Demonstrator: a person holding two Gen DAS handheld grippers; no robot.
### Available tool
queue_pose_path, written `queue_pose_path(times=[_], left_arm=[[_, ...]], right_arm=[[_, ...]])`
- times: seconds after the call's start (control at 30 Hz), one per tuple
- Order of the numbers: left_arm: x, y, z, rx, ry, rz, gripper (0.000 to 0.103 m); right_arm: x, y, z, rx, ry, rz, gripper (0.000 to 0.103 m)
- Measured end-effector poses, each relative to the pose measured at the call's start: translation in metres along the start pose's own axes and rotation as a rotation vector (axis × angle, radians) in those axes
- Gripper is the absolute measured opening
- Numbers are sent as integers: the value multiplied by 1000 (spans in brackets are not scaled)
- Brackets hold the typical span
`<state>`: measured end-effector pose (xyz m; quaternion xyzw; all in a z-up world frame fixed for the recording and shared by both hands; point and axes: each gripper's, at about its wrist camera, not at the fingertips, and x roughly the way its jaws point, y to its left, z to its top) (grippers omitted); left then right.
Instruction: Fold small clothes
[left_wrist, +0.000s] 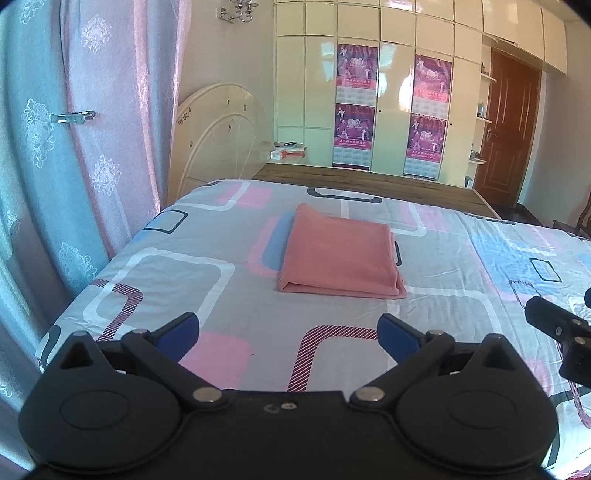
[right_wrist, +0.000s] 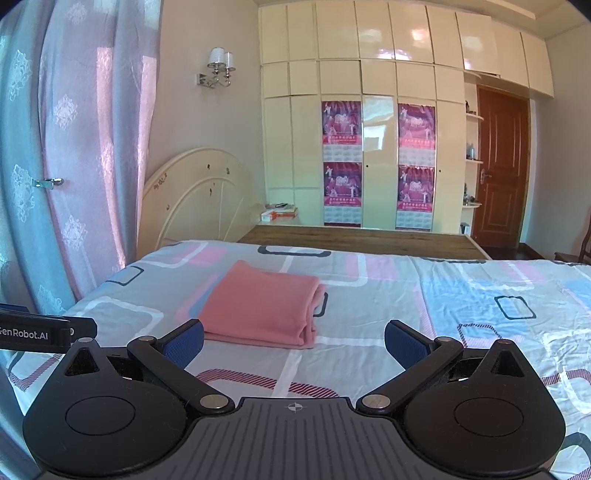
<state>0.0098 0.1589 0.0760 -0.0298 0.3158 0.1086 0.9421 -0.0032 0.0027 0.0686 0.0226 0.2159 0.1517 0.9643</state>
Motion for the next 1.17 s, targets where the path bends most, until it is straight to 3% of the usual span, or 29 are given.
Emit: queue_pose_path(times=[0.67,1.17], left_arm=[[9,-1,0,9,8,5,102],[44,-9,6,27,14,-3,100]], right_arm=[[5,0,-1,-3,8,5,103],[30,-7,-2,3,48,3,103]])
